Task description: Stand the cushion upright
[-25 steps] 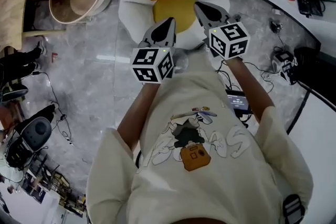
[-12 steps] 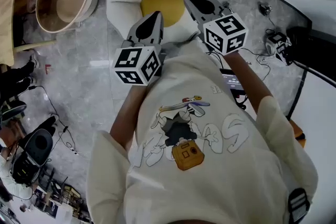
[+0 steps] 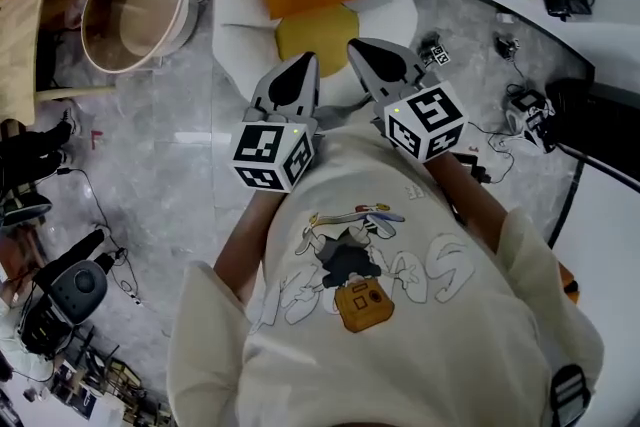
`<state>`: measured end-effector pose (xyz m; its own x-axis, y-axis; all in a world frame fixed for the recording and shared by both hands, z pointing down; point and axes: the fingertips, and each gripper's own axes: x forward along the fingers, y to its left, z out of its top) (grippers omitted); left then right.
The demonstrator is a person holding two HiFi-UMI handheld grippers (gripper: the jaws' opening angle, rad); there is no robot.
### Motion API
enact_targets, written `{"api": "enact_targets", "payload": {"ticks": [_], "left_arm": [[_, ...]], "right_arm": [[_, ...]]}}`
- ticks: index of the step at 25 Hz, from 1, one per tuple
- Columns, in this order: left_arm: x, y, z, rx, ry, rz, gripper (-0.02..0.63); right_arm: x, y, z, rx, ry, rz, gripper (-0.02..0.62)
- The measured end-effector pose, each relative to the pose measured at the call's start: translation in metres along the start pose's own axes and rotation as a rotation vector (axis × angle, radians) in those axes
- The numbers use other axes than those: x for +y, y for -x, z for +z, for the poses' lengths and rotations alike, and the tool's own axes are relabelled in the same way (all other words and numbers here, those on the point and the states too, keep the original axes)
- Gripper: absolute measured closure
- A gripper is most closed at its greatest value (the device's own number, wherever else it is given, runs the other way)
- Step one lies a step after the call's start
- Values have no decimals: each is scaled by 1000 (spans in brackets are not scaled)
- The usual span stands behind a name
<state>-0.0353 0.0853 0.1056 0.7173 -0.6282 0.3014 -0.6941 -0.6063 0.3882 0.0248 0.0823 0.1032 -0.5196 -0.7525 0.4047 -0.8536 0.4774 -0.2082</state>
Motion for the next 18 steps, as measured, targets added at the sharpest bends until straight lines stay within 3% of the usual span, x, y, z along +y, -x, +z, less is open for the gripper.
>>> {"api": "enact_targets", "payload": {"ticks": [18], "left_arm": [[5,23,-6,-12,22,26,601]], "right_arm": [[24,7,-15,-9,-23,-10,574]]}}
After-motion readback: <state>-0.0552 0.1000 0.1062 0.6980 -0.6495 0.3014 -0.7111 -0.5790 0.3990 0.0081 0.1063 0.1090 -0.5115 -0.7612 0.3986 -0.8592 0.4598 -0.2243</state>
